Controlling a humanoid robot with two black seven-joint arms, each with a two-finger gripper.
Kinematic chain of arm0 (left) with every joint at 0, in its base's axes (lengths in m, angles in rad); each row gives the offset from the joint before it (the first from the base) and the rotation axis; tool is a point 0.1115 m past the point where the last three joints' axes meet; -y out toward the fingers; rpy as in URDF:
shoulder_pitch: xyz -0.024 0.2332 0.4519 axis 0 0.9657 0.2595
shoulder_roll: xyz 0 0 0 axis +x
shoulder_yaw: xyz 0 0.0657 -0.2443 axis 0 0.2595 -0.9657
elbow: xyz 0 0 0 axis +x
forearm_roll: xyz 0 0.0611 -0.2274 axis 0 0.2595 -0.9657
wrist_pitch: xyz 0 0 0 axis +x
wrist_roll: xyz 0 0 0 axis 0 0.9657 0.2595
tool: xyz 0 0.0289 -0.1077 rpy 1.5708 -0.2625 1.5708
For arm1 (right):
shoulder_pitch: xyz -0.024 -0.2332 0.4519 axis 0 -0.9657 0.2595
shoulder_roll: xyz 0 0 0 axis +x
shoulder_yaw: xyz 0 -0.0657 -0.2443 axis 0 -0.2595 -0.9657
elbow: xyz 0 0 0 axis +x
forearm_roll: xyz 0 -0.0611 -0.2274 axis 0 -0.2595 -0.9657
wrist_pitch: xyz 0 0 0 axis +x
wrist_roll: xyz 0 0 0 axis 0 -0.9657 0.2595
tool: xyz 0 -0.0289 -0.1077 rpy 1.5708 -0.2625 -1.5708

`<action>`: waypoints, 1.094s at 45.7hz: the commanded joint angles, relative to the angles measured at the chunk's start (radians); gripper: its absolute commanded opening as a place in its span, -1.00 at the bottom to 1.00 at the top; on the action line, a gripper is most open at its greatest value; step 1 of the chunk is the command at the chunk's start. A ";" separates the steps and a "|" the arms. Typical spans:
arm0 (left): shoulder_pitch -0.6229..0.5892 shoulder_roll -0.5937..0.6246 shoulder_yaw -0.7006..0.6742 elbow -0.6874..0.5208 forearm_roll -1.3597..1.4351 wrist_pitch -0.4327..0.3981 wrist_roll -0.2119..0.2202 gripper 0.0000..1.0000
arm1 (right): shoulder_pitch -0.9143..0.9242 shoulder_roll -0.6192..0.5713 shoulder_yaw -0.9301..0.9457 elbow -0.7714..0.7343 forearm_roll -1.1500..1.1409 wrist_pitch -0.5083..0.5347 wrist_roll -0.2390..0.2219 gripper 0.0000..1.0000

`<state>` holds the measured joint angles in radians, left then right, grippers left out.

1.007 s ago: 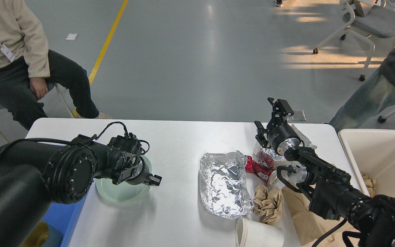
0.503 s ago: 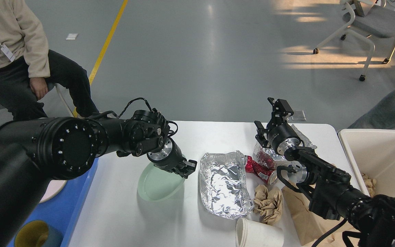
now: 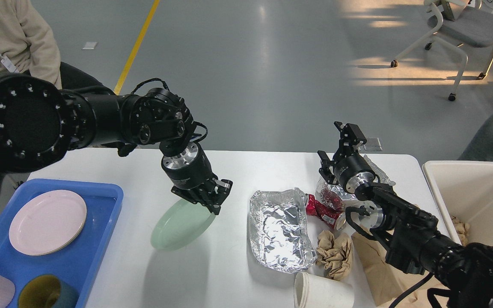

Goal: Tidy desktop
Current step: 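Lift the green saucer and carry it toward the blue tray, then lower the green saucer onto the pink plate and open the left gripper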

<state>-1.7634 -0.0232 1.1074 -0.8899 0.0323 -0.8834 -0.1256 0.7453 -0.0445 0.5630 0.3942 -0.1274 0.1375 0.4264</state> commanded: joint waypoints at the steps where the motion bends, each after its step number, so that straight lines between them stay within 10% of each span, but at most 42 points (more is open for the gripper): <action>1: -0.047 0.055 0.093 -0.063 -0.002 -0.017 0.001 -1.00 | 0.000 0.000 0.000 0.000 0.000 -0.001 0.000 1.00; 22: -0.071 0.313 0.405 -0.040 0.003 0.001 -0.005 -1.00 | 0.000 0.000 0.000 0.000 0.000 0.001 0.000 1.00; 50: 0.378 0.345 0.399 0.410 0.005 0.113 0.007 -0.97 | 0.000 0.000 0.000 0.000 0.000 0.001 0.000 1.00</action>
<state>-1.4362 0.3217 1.5065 -0.5132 0.0359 -0.8175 -0.1180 0.7452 -0.0445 0.5630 0.3942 -0.1274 0.1377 0.4264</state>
